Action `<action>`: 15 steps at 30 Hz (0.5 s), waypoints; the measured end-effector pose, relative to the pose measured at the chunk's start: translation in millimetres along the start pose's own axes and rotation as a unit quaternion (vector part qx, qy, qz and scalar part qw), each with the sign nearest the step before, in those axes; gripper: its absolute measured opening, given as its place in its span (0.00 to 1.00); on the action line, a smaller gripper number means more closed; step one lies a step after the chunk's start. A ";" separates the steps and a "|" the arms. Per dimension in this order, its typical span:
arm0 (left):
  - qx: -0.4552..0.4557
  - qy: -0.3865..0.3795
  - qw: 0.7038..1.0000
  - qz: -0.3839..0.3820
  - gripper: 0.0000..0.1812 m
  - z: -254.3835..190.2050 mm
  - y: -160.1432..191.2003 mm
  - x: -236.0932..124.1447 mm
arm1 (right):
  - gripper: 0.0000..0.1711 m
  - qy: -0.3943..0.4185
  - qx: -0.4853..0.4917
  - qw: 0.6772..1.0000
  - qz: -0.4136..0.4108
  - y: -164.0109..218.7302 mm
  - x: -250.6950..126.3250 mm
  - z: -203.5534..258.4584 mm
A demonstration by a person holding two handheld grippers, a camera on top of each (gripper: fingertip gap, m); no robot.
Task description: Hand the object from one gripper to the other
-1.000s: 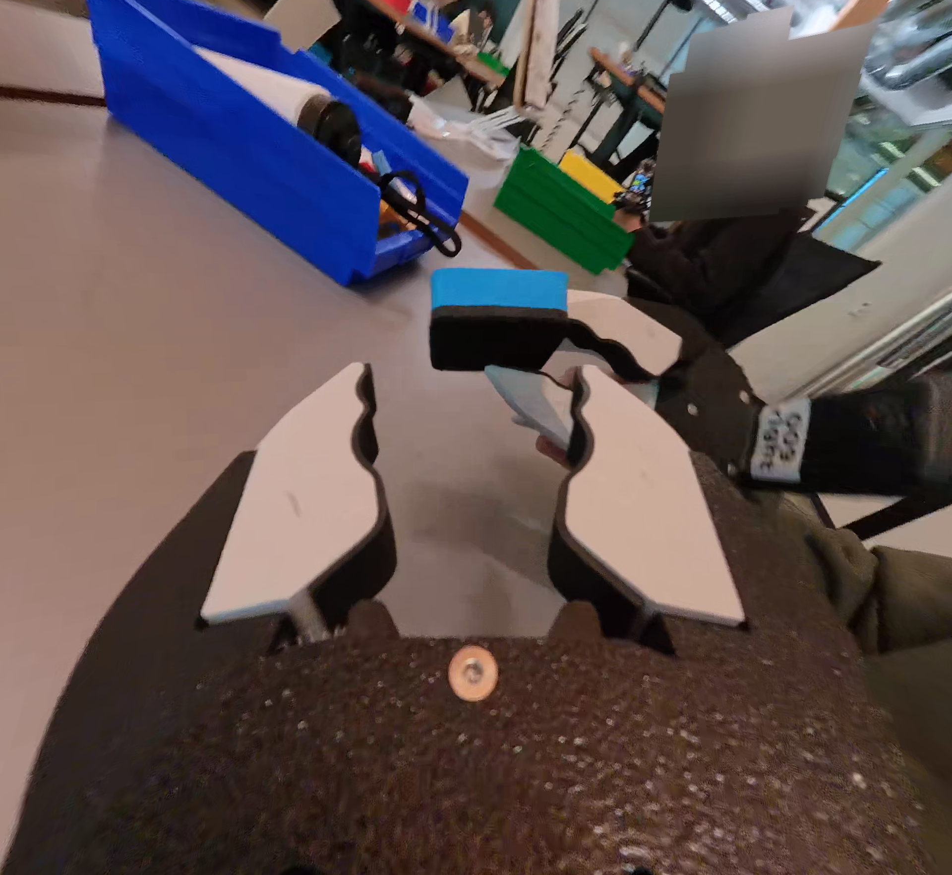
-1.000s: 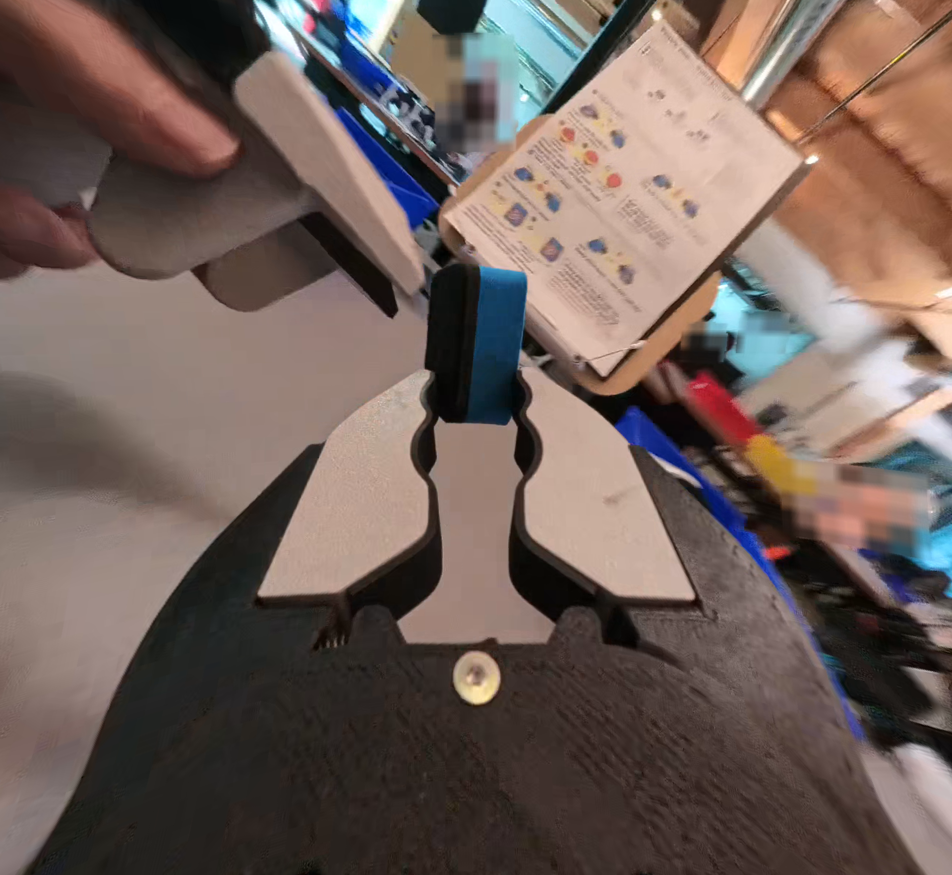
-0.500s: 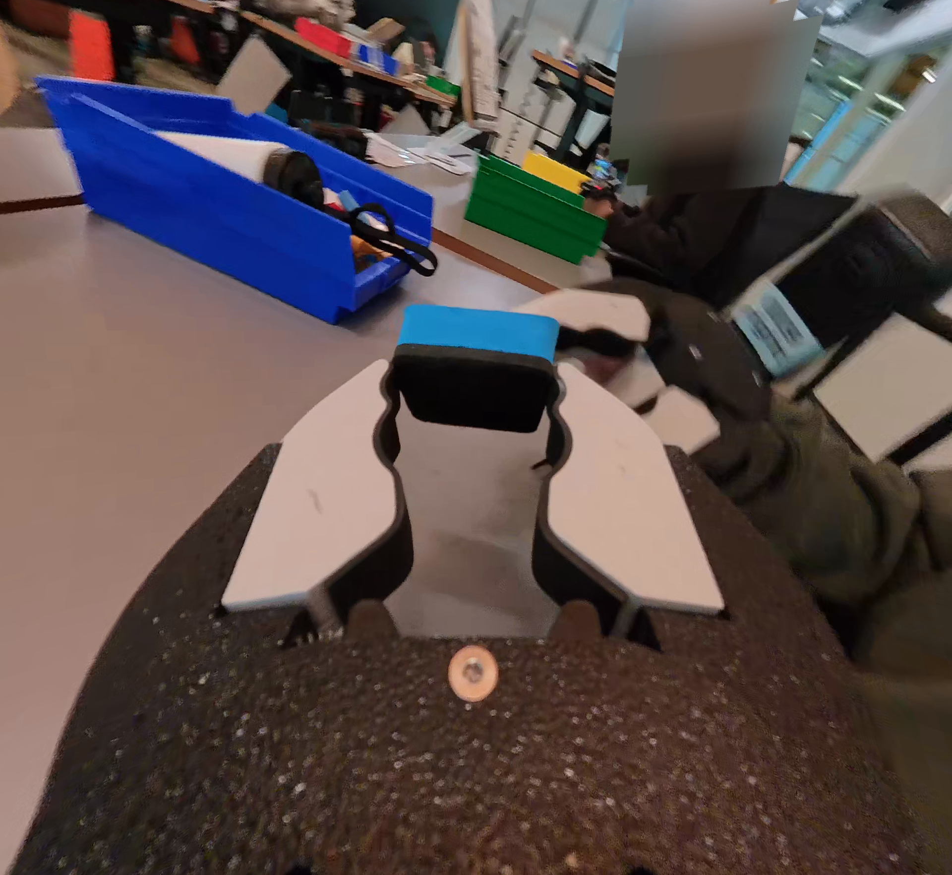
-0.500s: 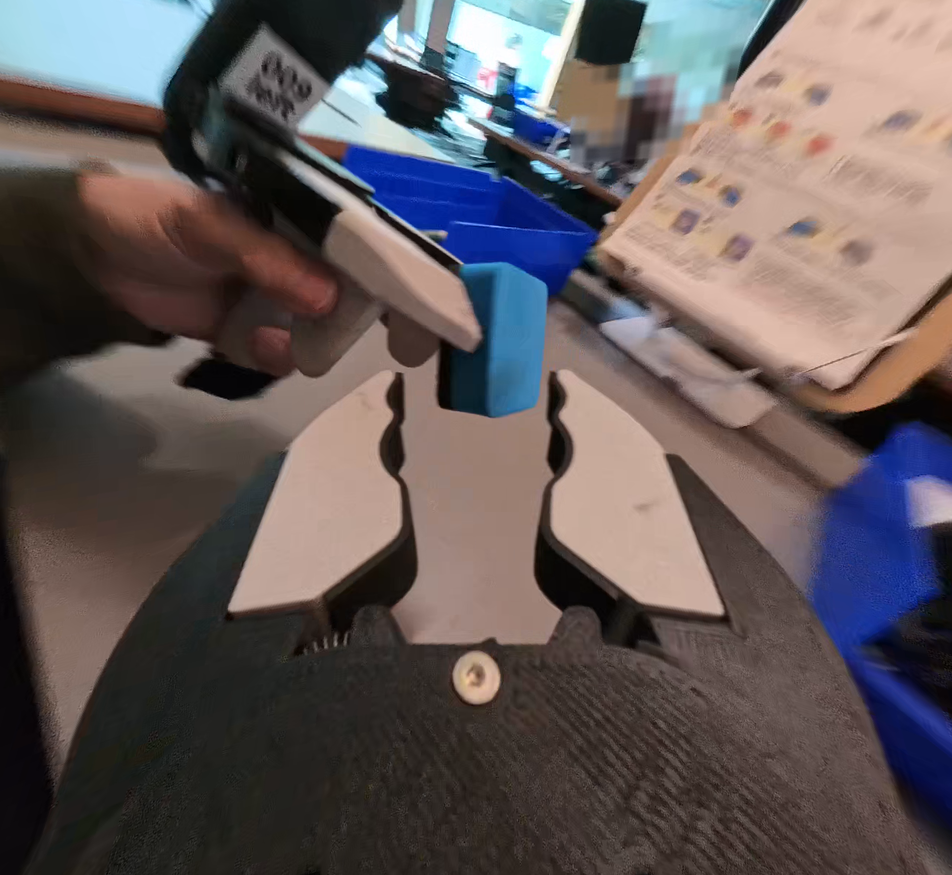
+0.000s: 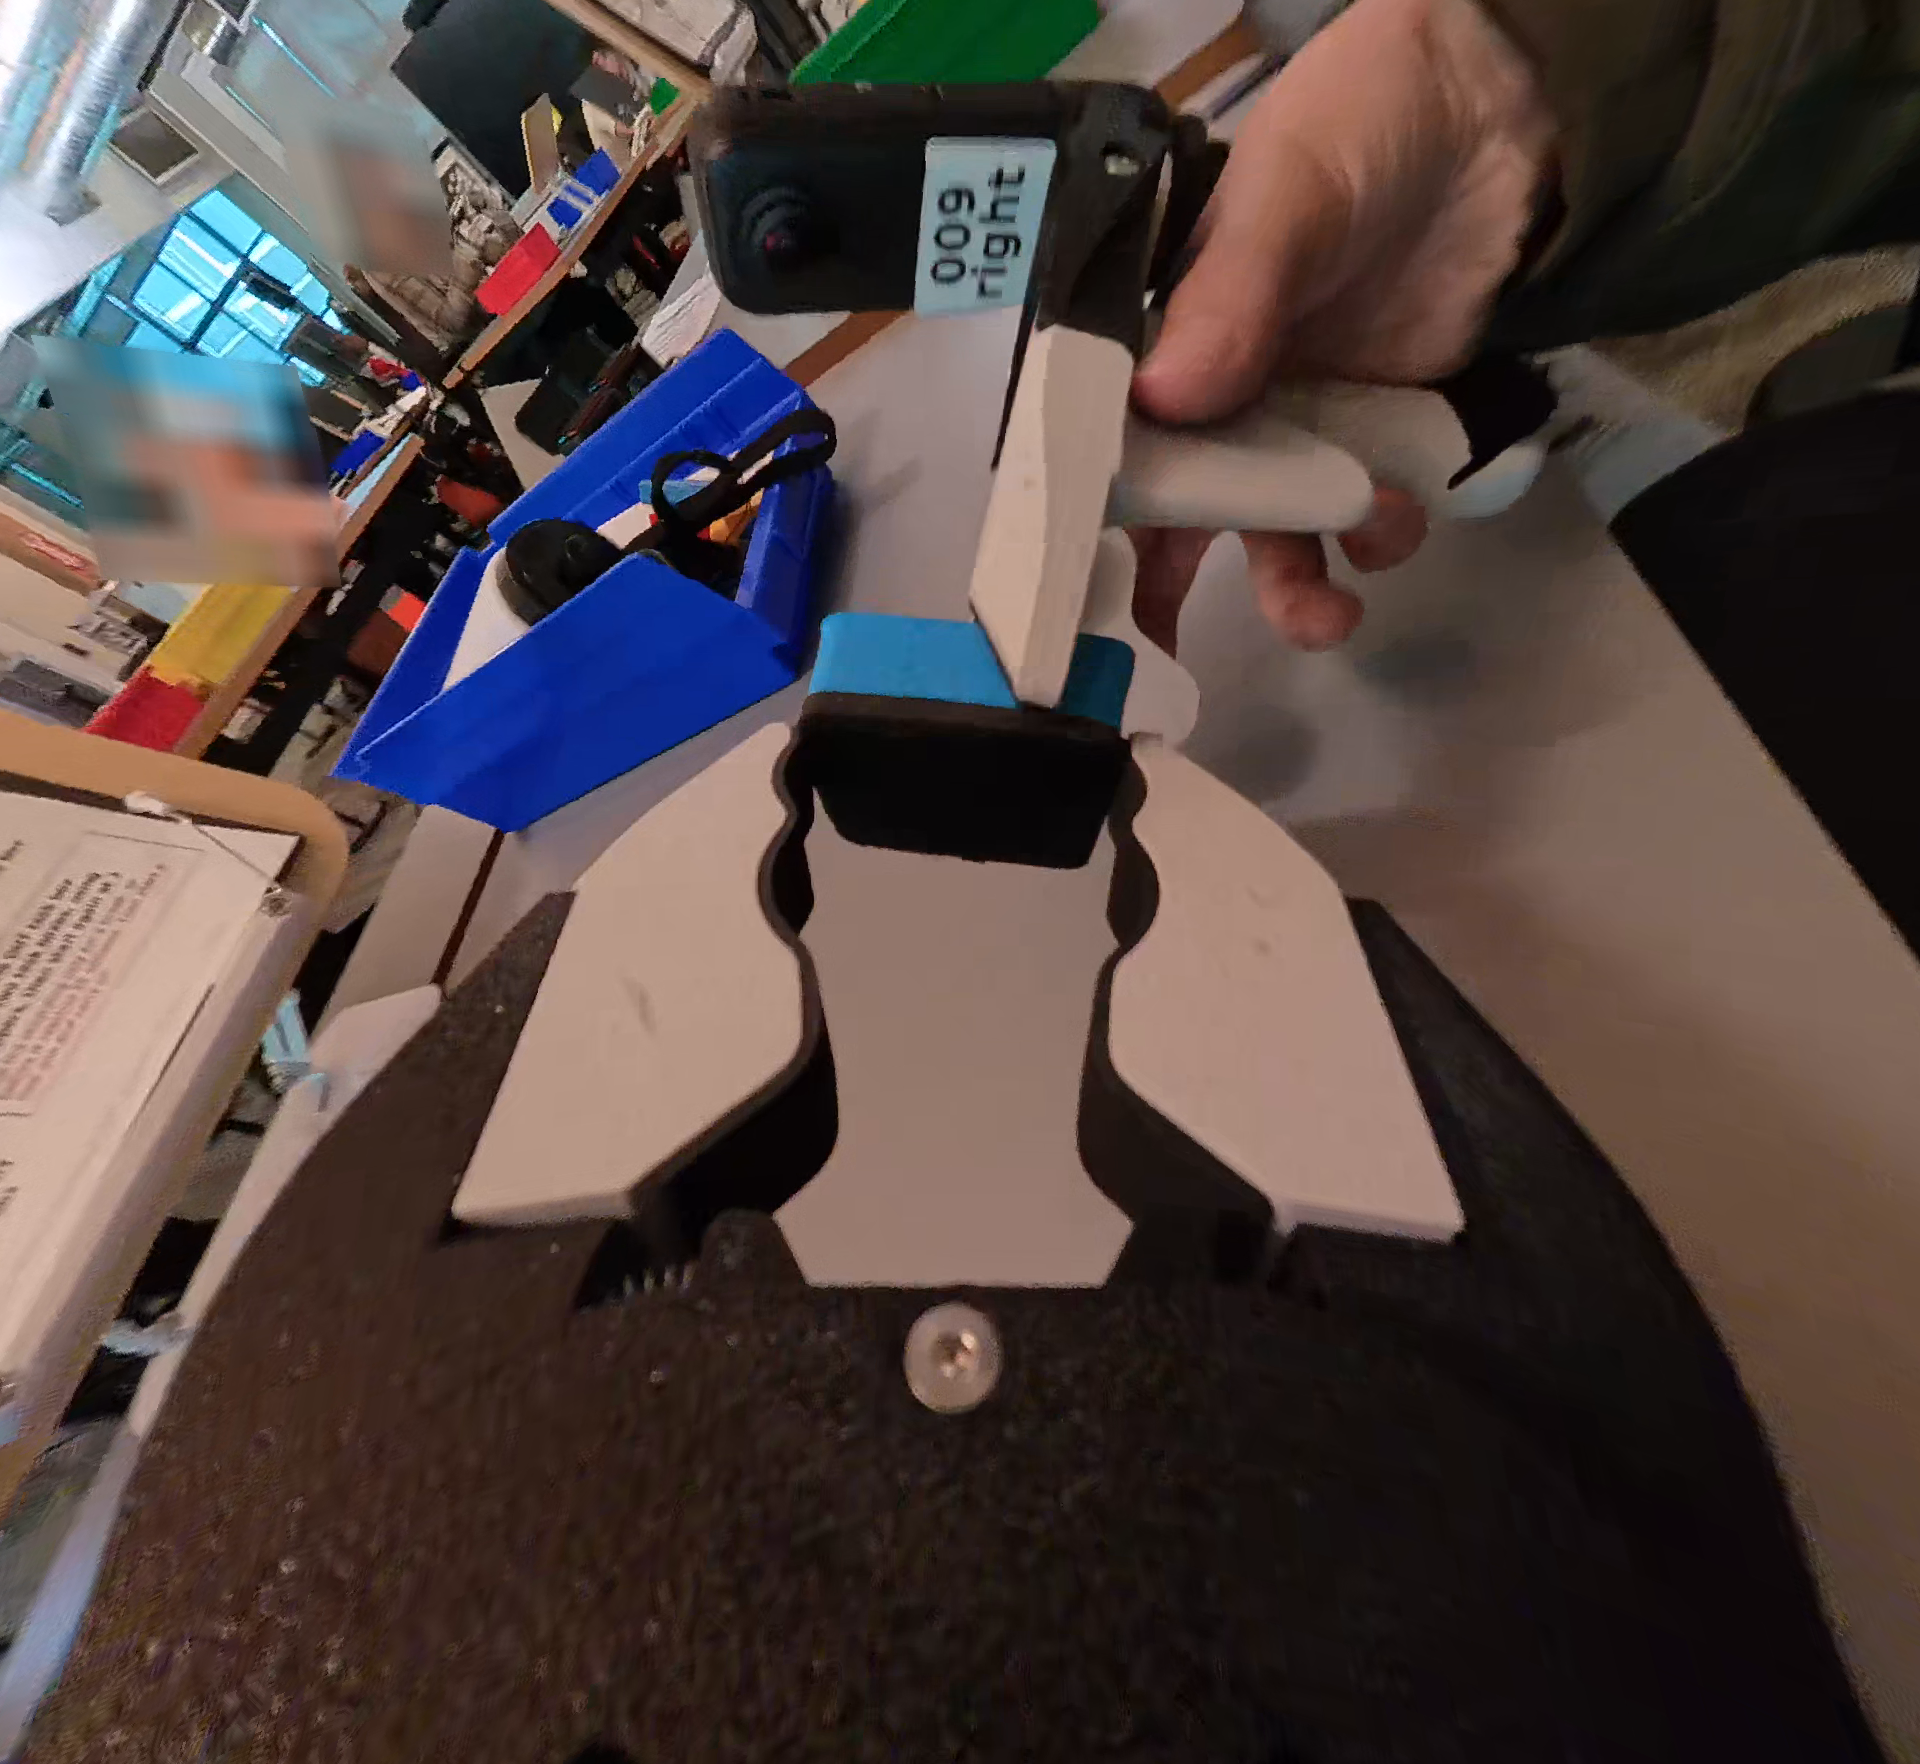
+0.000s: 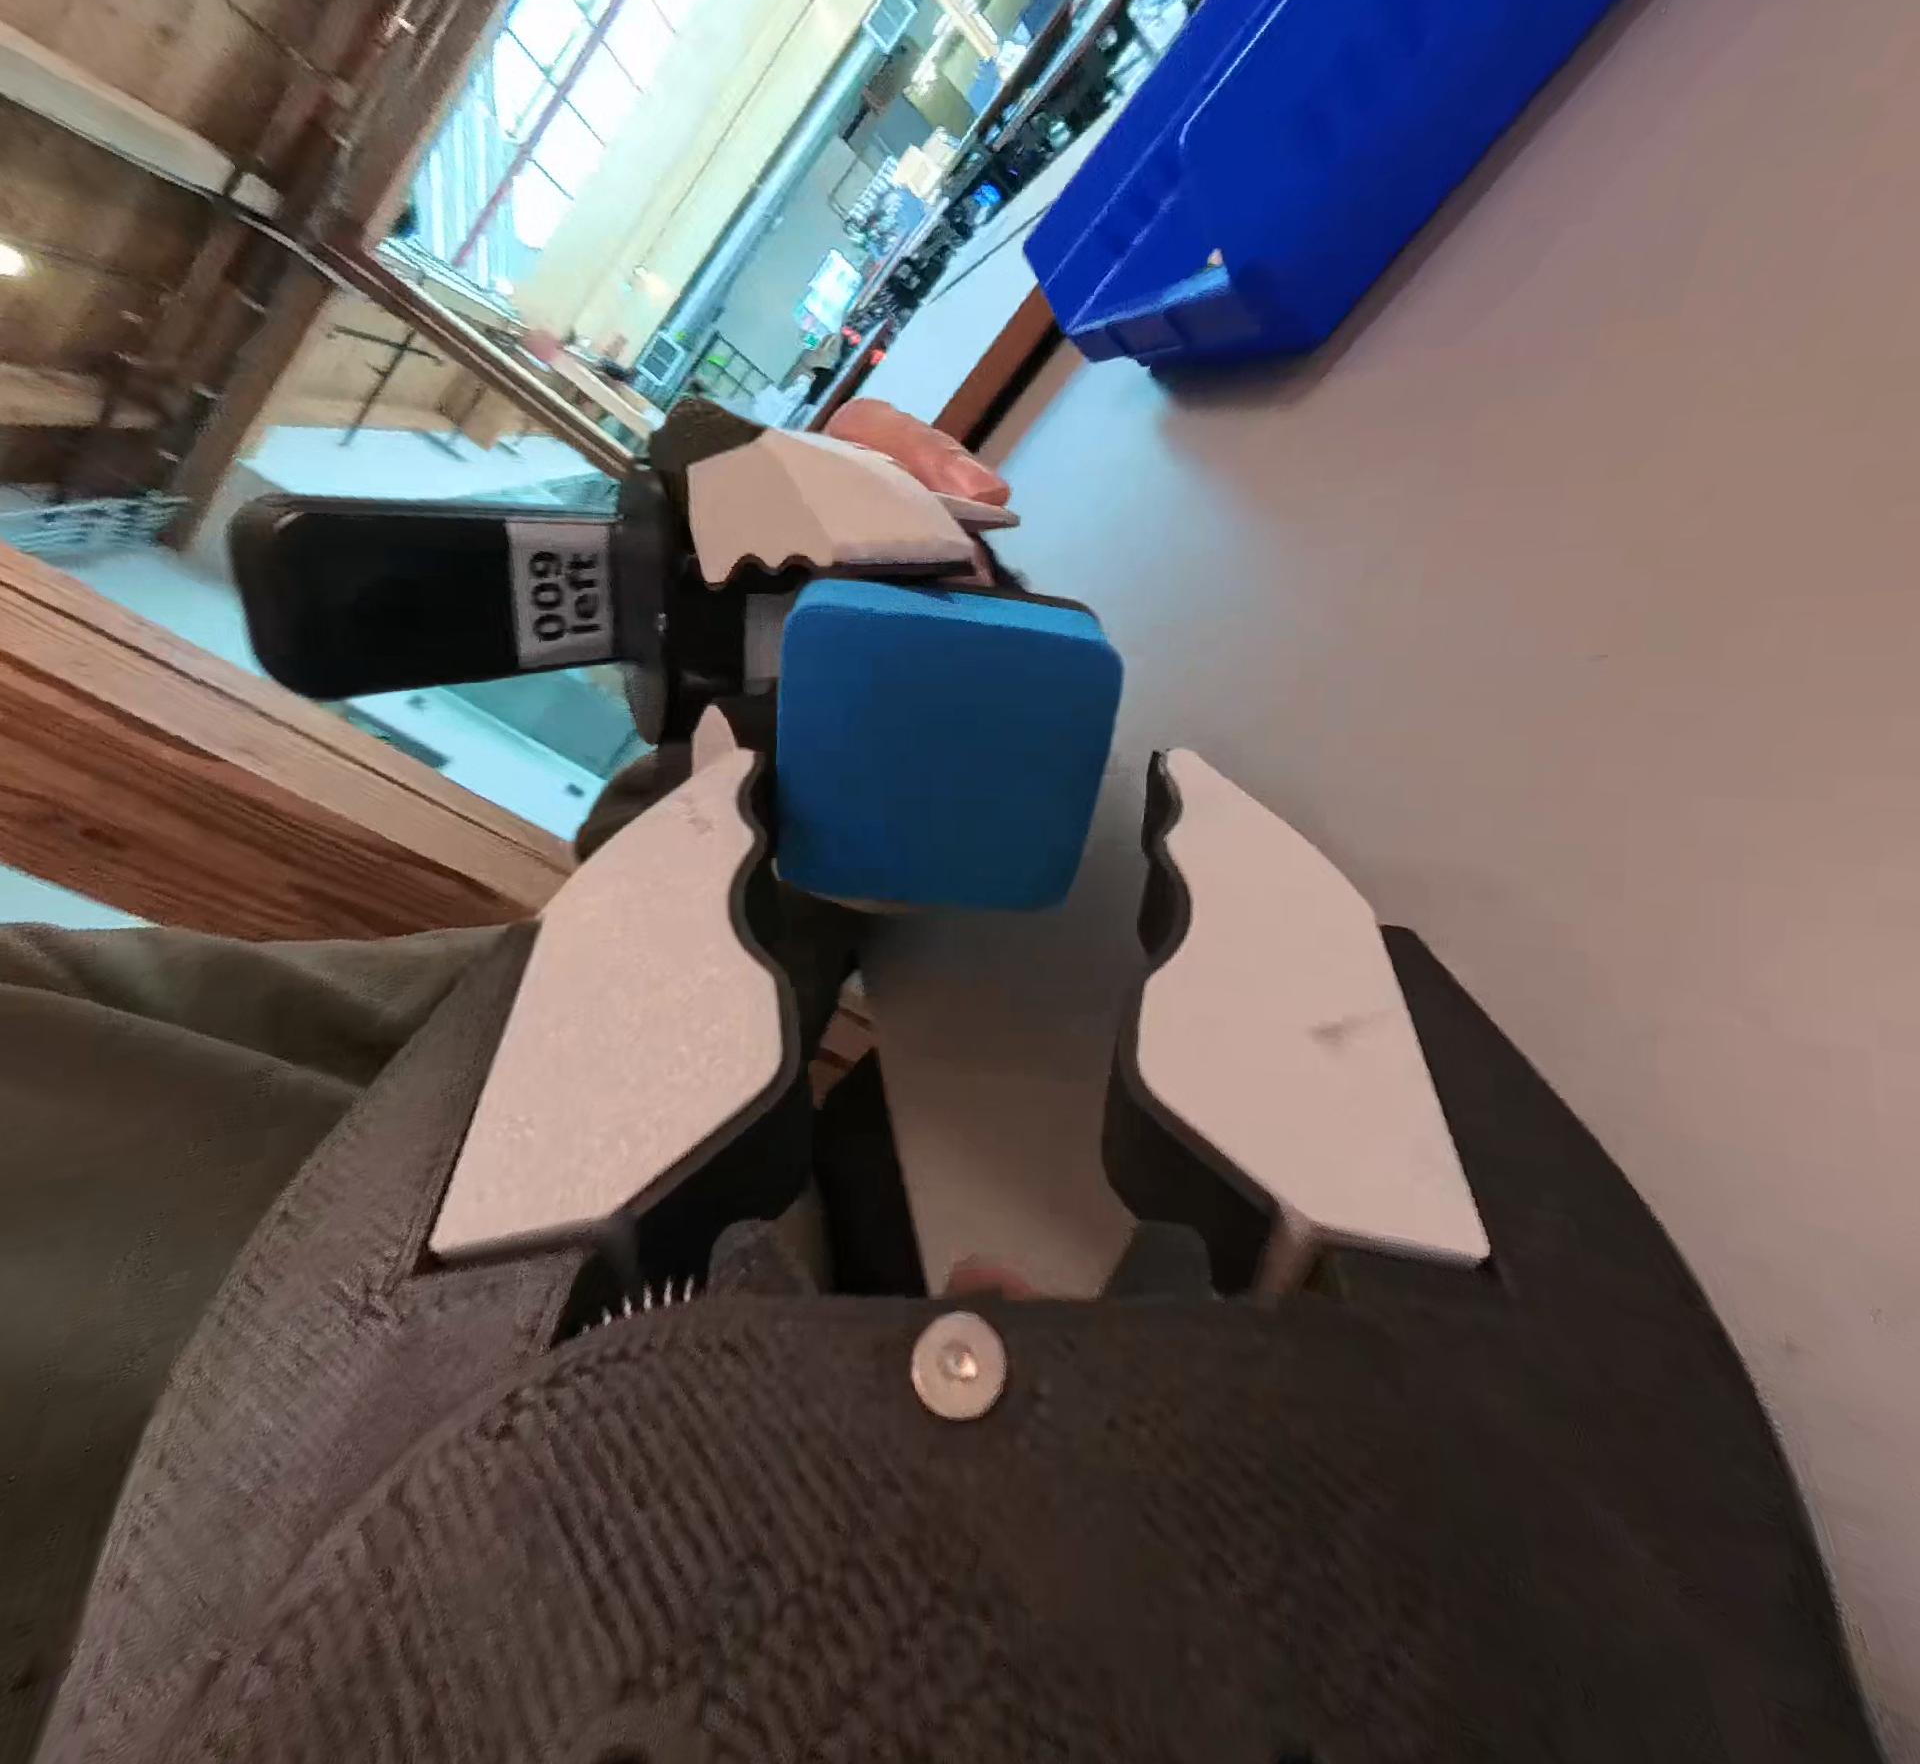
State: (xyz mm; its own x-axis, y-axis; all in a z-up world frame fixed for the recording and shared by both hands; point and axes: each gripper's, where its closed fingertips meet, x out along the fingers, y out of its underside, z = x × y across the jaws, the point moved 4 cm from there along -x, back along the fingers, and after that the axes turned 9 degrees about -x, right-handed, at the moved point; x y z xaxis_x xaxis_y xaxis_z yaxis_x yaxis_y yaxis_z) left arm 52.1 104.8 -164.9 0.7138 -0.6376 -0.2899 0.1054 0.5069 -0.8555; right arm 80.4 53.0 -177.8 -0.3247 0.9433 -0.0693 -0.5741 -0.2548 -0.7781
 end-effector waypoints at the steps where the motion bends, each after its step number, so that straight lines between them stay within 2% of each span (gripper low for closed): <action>1: 0.010 -0.009 1.000 0.015 0.30 0.8 3.2 1.3 | 0.36 0.010 -0.008 1.000 -0.003 -0.1 0.3 -1.7; 3: 0.021 -0.022 0.999 0.023 0.30 2.5 5.0 2.1 | 0.33 0.014 -0.026 1.000 -0.007 -1.8 0.5 -2.7; 7: 0.007 -0.038 0.999 -0.012 0.31 3.3 -5.8 -2.7 | 0.33 -0.030 -0.059 0.997 -0.027 -8.9 -1.0 4.8; 8: -0.015 -0.036 0.999 -0.018 0.32 3.6 -7.8 -4.3 | 0.33 -0.033 -0.087 0.995 -0.031 -10.9 -2.6 6.2; 10: -0.108 -0.001 0.994 -0.028 0.43 3.7 -9.9 -7.9 | 0.33 -0.021 -0.163 0.986 -0.031 -14.5 -8.4 7.0; 12: -0.257 0.060 0.964 -0.044 0.50 5.4 -12.9 -11.4 | 0.33 -0.012 -0.265 0.963 -0.041 -18.3 -16.0 11.5; 14: -0.411 0.127 0.900 -0.071 0.50 8.1 -18.3 -13.2 | 0.33 -0.006 -0.371 0.928 -0.036 -17.6 -22.0 17.5; 15: -0.482 0.161 0.857 -0.079 0.46 7.8 -19.6 -12.5 | 0.33 0.007 -0.422 0.906 -0.026 -15.8 -23.8 18.0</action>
State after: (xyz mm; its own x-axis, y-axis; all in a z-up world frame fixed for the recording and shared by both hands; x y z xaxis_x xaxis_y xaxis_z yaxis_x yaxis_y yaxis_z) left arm 46.5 107.4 -141.2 0.4982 -0.8603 -0.1082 -0.5500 -0.2171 -0.8064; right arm 83.6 30.7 -152.6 -0.2999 0.9537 -0.0218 0.1934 0.0384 -0.9804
